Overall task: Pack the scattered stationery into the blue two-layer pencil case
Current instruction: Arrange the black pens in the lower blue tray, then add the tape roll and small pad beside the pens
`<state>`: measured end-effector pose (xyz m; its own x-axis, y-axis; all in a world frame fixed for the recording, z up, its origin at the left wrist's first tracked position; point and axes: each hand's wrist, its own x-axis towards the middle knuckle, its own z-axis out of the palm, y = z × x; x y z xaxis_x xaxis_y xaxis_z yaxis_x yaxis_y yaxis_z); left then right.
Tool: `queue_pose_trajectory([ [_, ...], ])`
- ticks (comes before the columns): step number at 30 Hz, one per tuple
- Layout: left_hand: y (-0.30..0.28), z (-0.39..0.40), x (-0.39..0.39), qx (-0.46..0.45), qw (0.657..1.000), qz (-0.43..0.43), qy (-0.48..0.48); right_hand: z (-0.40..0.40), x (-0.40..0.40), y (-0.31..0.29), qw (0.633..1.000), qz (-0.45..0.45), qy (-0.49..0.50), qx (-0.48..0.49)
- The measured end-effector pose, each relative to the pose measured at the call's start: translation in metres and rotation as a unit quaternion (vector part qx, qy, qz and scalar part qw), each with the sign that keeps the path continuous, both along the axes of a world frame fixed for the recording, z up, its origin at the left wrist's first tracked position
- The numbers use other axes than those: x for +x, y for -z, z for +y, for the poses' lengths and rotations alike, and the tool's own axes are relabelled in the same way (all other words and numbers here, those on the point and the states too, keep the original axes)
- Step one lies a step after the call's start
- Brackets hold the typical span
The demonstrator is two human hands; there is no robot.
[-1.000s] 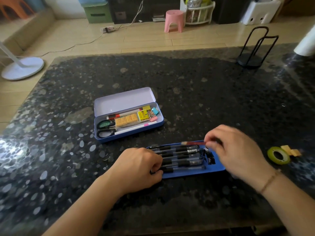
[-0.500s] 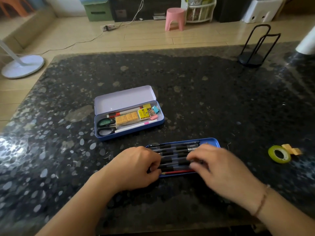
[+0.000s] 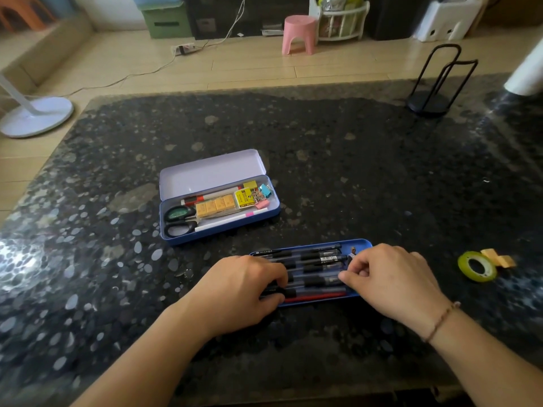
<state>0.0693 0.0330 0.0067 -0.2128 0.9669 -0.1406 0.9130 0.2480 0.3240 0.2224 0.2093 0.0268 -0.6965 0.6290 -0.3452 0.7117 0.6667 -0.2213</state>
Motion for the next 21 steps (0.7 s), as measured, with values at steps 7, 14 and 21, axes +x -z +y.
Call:
queue_pose_trajectory([
  [7, 0.001, 0.001, 0.001, 0.000, 1.000, -0.003, -0.009, -0.007, -0.004, 0.007, 0.998, -0.009, 0.005, 0.058],
  [14, 0.001, 0.000, -0.001, -0.004, 0.999, 0.001, -0.034, 0.002, 0.000, 0.004, 0.999, -0.014, -0.029, 0.004],
  [21, -0.002, -0.001, -0.002, 0.021, 0.999, 0.005, -0.033, 0.020, 0.008, -0.005, 0.995, 0.069, 0.004, -0.071],
])
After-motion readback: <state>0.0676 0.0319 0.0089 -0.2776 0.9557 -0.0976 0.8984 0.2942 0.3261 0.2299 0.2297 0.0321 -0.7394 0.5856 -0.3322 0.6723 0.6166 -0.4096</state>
